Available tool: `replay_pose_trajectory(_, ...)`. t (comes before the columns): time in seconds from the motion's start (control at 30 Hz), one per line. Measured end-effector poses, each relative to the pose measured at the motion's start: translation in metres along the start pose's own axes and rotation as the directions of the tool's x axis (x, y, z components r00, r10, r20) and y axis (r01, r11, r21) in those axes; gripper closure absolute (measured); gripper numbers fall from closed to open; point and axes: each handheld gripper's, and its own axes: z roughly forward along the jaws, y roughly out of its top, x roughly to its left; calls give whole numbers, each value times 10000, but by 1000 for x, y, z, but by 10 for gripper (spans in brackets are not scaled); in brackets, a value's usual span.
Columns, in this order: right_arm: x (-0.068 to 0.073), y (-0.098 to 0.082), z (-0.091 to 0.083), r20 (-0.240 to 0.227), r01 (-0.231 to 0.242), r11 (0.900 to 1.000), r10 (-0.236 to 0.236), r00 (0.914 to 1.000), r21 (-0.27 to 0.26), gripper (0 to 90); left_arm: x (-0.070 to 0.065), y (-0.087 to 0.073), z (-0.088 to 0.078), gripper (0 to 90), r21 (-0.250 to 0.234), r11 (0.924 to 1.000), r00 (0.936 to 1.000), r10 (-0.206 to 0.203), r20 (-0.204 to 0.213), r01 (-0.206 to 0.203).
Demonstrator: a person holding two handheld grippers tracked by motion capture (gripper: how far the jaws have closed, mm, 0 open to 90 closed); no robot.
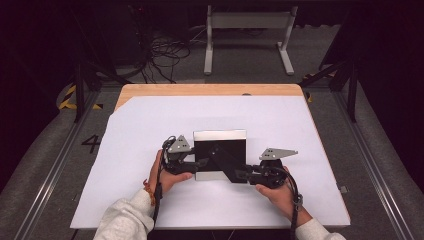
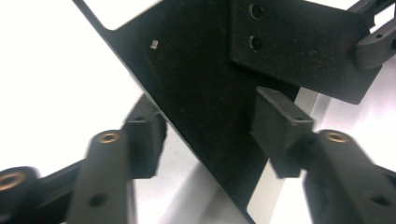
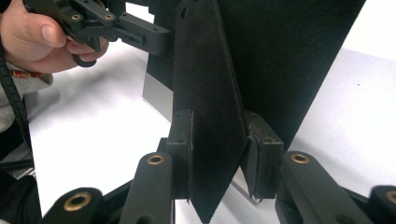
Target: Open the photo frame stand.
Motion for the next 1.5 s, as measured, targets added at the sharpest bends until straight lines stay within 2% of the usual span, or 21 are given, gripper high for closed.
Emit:
replay_pose_trajectory(0.1, 2, 0, -1, -6, 156, 9999, -156, 9999, 42, 669, -1, -2, 3, 358, 271, 9996, 9997, 37, 226, -43)
replay_pose_trajectory(0.2, 3, -1, -1, -11, 189, 9998, -189, 9998, 19, 664, 0, -6, 6, 335, 467, 9989, 9990, -28, 445, 7)
replay_pose_trajectory(0.27, 3, -1, -2, -31, 215, 9998, -215, 9998, -7, 662, 0, -7, 10, 325, 712, 9975, 9978, -66, 665, 19)
replay_pose_trajectory(0.43, 5, -2, -2, 15, 322, 9995, -322, 9995, -5, 662, -4, -10, 17, 334, 1137, 9933, 9960, 106, 892, -208)
replay_pose_trajectory(0.5, 6, -2, -2, 22, 390, 9992, -390, 9992, 6, 662, -5, -11, 20, 337, 1314, 9911, 9947, 57, 1027, -193)
replay_pose_trajectory(0.6, 6, -2, -2, 42, 443, 9990, -443, 9990, -1, 662, -6, -11, 21, 334, 1347, 9905, 9943, 122, 1059, -265)
replay_pose_trajectory(0.77, 6, -3, -2, 154, 532, 9986, -533, 9985, 70, 663, -4, -11, 16, 414, 1077, 9940, 9946, 61, 1033, -172)
replay_pose_trajectory(1.0, 9, -4, 0, 540, 986, 9949, -997, 9936, 224, 712, -4, -7, 5, 552, 544, 9977, 9986, 396, 364, -416)
replay_pose_trajectory(1.07, 10, -4, 1, 544, 1017, 9945, -1029, 9932, 244, 723, -5, -7, 5, 563, 566, 9970, 9986, 515, 152, -523)
replay_pose_trajectory(1.23, 12, -5, 2, 571, 1218, 9922, -1231, 9907, 256, 738, -6, -6, 3, 566, 552, 9964, 9979, 652, -47, -648)
replay_pose_trajectory(1.4, 13, -6, 3, 649, 1414, 9893, -1435, 9875, 367, 752, -6, -7, -1, 596, 507, 9960, 9973, 729, 31, -729)
replay_pose_trajectory(1.47, 14, -6, 3, 660, 1451, 9887, -1472, 9869, 368, 752, -5, -8, -4, 596, 301, 9976, 9980, 630, 38, -631)
replay_pose_trajectory(1.5, 14, -6, 3, 651, 1448, 9888, -1468, 9870, 354, 752, -4, -8, -5, 576, 203, 9985, 9984, 506, 261, -512)
